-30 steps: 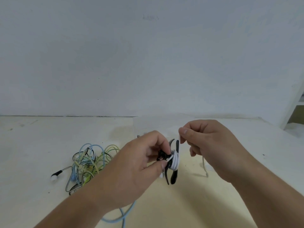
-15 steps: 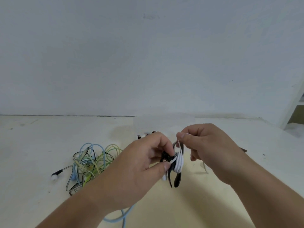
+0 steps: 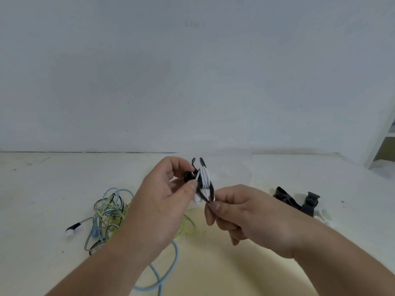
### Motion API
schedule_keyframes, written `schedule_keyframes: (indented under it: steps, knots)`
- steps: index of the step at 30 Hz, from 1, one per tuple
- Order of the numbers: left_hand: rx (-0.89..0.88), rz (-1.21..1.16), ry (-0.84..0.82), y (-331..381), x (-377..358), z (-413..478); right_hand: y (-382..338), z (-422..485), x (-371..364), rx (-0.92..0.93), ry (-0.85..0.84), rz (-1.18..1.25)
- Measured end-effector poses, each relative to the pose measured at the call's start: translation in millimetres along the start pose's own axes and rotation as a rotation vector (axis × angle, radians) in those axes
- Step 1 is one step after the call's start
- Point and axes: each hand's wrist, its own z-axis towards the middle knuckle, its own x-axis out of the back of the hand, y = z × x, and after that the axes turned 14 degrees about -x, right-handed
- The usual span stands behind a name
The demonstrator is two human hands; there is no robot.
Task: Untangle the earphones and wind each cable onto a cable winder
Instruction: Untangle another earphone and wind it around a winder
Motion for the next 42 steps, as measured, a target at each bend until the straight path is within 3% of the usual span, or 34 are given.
schedule_keyframes:
  steps: [10, 14, 24, 35, 42]
  knots:
    - [-0.087, 0.170, -0.037, -2.9, 4.3, -0.7, -3.4, -4.4, 4.7, 0.009, -0.037, 0.053]
    - [-0.184, 0.359, -0.111, -2.8, 2.5, -4.7, -4.5, -5.8, 4.7, 0.055, -0.051, 0.099]
    - [-0.135, 0.344, -0.300, 1.8, 2.7, -7.1, -7.0, -7.0, 21.7, 0.147, 0.311, 0.422]
    - [-0.110, 0.233, -0.437, 4.6, 1.5, -7.9, -1.4, -0.5, 20.2, 0.102, 0.574, 0.105]
    - [-0.105, 0.235, -0.420, 2.8, 3.7, -7.3, 0.5, 1.2, 20.4, 0.091, 0.482, 0.139]
